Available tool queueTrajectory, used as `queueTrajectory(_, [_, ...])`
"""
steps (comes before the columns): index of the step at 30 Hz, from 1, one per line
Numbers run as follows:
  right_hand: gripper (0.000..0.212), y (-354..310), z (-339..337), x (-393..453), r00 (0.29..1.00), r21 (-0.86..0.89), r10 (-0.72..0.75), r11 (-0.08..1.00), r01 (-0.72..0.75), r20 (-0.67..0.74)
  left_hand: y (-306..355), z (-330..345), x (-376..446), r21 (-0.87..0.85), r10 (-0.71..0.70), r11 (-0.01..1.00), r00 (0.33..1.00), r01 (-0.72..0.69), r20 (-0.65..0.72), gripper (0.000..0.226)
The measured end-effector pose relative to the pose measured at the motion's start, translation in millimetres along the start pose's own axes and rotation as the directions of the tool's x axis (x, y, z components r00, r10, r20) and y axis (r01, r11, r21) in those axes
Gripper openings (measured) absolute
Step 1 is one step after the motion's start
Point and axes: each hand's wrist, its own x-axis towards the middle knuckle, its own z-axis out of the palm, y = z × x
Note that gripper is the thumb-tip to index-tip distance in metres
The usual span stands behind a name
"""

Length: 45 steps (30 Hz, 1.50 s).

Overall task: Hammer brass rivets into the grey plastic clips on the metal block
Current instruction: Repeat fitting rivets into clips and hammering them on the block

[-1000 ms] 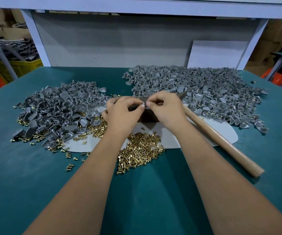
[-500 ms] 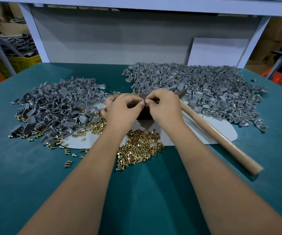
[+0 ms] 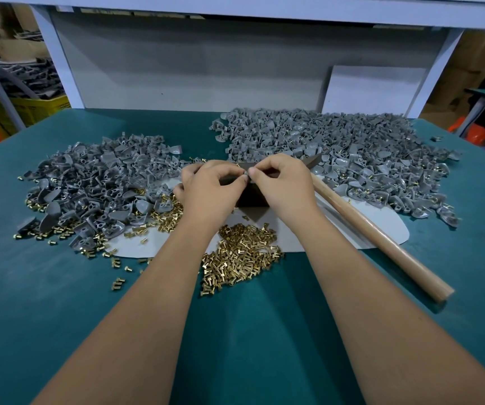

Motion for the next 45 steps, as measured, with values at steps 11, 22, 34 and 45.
queueTrajectory(11, [0.012,-4.3,5.6,0.4,0.999,-0.083,0.019,0.996,-0.023,-0.041,-3.2,2.2,-0.3,0.023,0.008,1.0,1.0,-0.008,-0.005,0.012])
queueTrajectory(22, [0.014,-3.3,7.2,-4.6,0.999,-0.098,-0.024,0.995,0.02,-0.047,-3.3,3.0,-0.2,0.046,0.018,0.999,1.0,-0.017,-0.008,0.011])
queueTrajectory(34, [0.021,12.5,-17.7,-11.8,0.965,-0.433,-0.161,0.9,0.059,-0.205,-5.3,2.1,0.0,0.007,0.012,1.0,1.0,-0.012,0.013,0.011])
queueTrajectory(45, [0.035,35.9,-58.5,-16.2,0.977,-0.789,0.152,0.578,-0.209,-0.147,-3.9,1.2,-0.1,0.008,0.004,1.0,1.0,-0.004,0.0,0.021])
